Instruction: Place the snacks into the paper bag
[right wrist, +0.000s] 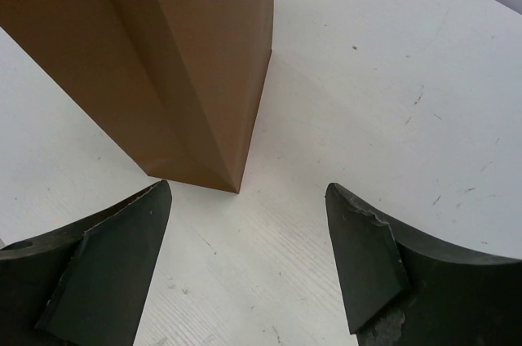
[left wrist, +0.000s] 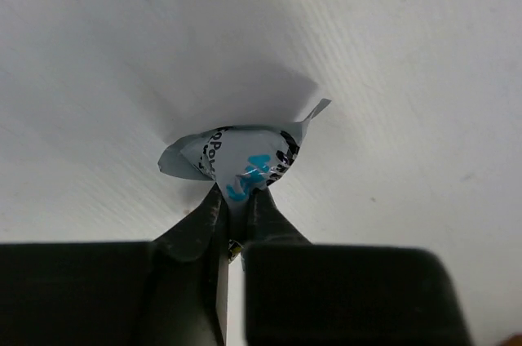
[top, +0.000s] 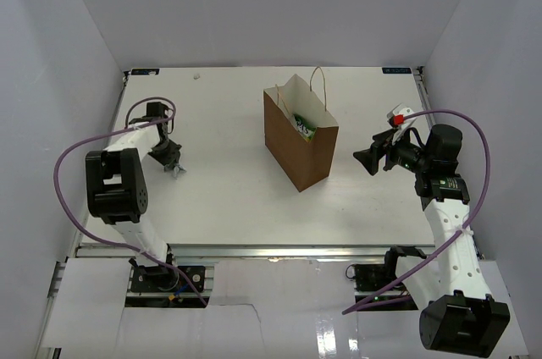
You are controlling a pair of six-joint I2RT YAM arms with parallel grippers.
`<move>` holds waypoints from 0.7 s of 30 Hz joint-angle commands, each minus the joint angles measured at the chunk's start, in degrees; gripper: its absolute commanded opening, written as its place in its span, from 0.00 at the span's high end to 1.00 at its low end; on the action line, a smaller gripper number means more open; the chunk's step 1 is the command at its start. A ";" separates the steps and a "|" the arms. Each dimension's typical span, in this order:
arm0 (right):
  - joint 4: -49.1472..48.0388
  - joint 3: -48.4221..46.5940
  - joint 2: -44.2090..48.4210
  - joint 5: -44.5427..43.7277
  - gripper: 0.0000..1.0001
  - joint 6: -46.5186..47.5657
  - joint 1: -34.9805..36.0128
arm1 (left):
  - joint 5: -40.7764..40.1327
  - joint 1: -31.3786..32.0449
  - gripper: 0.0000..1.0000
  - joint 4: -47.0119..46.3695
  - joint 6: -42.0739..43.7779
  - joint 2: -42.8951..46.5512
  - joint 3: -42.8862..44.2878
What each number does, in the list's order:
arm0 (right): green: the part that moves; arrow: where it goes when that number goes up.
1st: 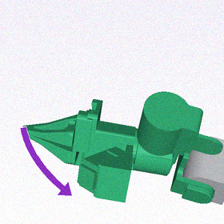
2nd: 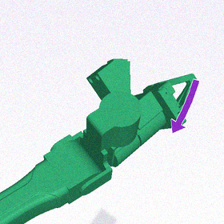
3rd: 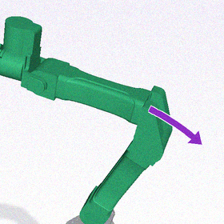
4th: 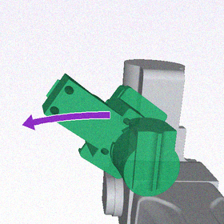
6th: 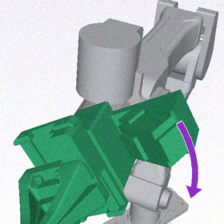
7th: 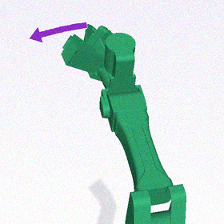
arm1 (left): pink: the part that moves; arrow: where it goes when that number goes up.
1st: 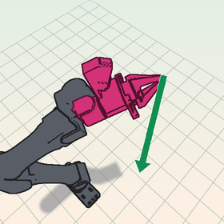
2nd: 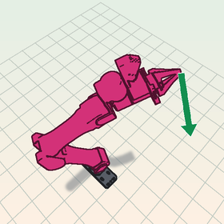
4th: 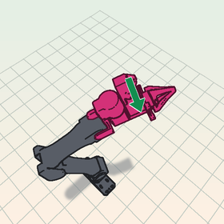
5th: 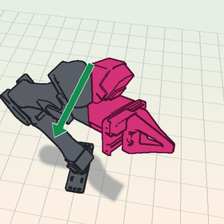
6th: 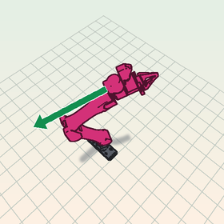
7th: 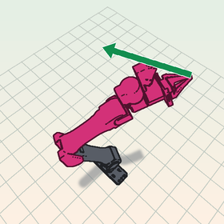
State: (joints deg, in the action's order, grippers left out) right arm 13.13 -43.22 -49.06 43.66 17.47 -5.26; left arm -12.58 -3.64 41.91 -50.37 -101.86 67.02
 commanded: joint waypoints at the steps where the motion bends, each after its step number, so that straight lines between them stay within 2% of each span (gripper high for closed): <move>1: -0.73 -1.51 0.89 0.81 0.18 1.07 -0.28 | 4.92 -0.32 0.91 -4.37 1.15 6.49 -0.40; 5: -0.65 -2.22 0.54 2.21 0.18 1.42 -0.37 | 14.31 2.49 0.98 -11.74 1.32 14.92 -0.76; 6: -0.47 -2.39 0.37 2.48 0.18 1.77 -0.37 | 19.38 5.80 0.99 -14.11 2.20 18.51 -0.58; 9: 0.06 -3.18 0.02 2.83 0.18 3.00 -0.46 | 27.30 11.87 0.99 -25.62 3.78 24.76 1.00; 10: 0.15 -3.36 -0.07 2.92 0.18 3.26 -0.46 | 28.91 13.47 0.99 -31.57 4.48 25.74 1.79; 12: 0.67 -3.97 -0.60 3.10 0.18 3.62 -0.46 | 31.37 18.37 0.99 -35.91 6.06 27.15 5.56; 14: 0.76 -4.41 -1.04 3.27 0.18 3.53 -0.46 | 33.14 20.85 0.99 -39.00 6.77 26.55 11.33; 21: 0.94 -4.24 -0.95 4.06 0.18 2.74 -0.46 | 35.69 32.79 0.98 -39.27 9.58 17.41 26.47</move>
State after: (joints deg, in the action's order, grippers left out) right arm 13.76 -45.23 -50.24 46.13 20.05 -5.37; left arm 19.92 25.17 3.77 -43.38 -80.60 89.56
